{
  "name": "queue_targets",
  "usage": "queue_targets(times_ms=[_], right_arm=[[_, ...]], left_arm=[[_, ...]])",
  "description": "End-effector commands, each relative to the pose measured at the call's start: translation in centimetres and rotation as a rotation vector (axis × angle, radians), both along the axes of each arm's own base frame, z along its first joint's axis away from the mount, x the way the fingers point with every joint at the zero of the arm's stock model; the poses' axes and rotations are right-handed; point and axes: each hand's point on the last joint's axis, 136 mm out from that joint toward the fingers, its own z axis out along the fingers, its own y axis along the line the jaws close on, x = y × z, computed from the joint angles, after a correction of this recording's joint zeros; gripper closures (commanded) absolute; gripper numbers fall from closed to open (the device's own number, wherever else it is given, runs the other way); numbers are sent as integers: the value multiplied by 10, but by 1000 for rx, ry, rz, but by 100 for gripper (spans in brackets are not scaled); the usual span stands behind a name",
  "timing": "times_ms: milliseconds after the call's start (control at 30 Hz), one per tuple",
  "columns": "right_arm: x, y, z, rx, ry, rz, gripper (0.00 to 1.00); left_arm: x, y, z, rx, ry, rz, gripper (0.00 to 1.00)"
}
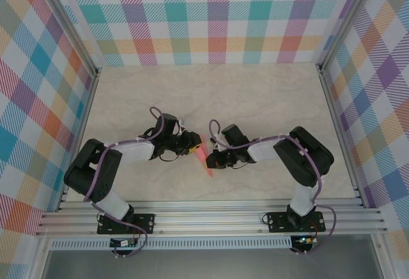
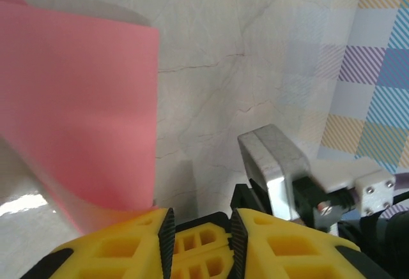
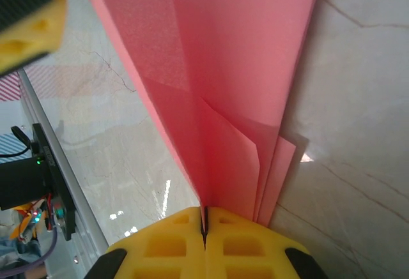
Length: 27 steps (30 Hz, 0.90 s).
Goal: Fold a paper plane with a square sheet of paper (pick it up from the middle)
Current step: Fold the wing for the fifth time at the center of the table.
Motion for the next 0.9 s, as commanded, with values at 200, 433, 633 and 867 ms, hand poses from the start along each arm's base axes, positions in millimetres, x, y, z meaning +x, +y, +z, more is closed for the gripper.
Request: queue_targets(times_ms=[200,433,633,867], right_arm=[[-26,-26,-44,-134,165,-34,98],[-26,-28,-45,-140,173,-39,98],[-26,-29,-46,-143,179,-46,98],[-27,-30,-48,-149,187,-49,97]], left_arm=[[-11,-4,18,-36,-106,-34,63],[-4,-21,19,-71,-113,-83,63],[-1,-24,4,-57,-86,-89,64],[-2,-22,-17,-17,-59,-96,64]])
